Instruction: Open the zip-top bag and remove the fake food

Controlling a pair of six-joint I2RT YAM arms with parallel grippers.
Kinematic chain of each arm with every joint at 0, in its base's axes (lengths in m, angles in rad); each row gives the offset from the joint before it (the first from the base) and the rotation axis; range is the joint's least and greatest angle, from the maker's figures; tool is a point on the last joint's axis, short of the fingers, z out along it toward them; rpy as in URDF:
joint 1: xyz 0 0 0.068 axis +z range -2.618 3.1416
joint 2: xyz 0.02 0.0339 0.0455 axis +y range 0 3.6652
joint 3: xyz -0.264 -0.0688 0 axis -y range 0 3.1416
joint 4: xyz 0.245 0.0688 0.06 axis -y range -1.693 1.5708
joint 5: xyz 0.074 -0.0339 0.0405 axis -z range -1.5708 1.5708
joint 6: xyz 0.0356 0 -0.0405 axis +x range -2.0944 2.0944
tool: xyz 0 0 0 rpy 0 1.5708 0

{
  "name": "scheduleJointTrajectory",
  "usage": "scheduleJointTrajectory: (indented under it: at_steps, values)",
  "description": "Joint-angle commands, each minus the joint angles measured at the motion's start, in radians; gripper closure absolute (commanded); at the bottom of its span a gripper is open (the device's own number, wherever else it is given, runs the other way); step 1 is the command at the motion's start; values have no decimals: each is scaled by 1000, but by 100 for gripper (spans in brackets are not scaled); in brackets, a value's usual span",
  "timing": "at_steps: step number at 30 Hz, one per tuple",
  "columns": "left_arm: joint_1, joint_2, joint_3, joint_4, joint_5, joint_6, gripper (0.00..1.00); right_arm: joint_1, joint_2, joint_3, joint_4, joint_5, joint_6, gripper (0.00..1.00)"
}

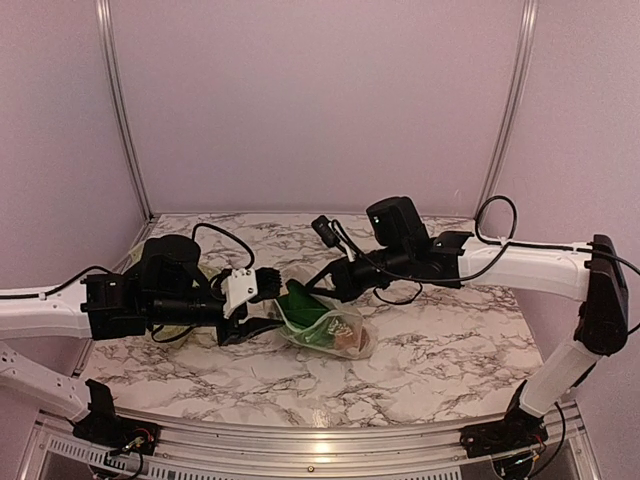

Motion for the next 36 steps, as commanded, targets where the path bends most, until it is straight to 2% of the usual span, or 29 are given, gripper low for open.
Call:
scheduleJointTrajectory:
  at_steps: [1, 6, 11, 15, 21, 27, 30, 34, 36]
  values:
    - [-22, 110, 80, -110, 2, 18, 49, 6, 6, -6, 80, -28, 40, 100]
    - [-31, 216, 148, -175, 14, 50, 49, 7, 7, -36, 111, -29, 51, 100]
    - [-43, 247, 147, -269, 50, 74, 54, 4, 7, -42, 110, -17, 40, 100]
    - [-44, 257, 128, -352, 10, 77, 65, -7, 6, -35, 111, -21, 36, 100]
    - [-44, 136, 19, -364, -39, 72, 78, -48, -13, -50, 100, -22, 24, 100]
    - [-44, 44, -47, -356, -100, 73, 82, -84, -39, -77, 106, -29, 22, 100]
    - [-44, 34, -43, -347, -129, 51, 81, -85, -34, -75, 121, -50, 27, 100]
    - [-44, -25, -26, -278, -128, -33, 70, -53, -5, -89, 194, -61, 69, 100]
    - [-44, -70, -30, -228, -131, -80, 59, -21, 25, -87, 226, -65, 87, 100]
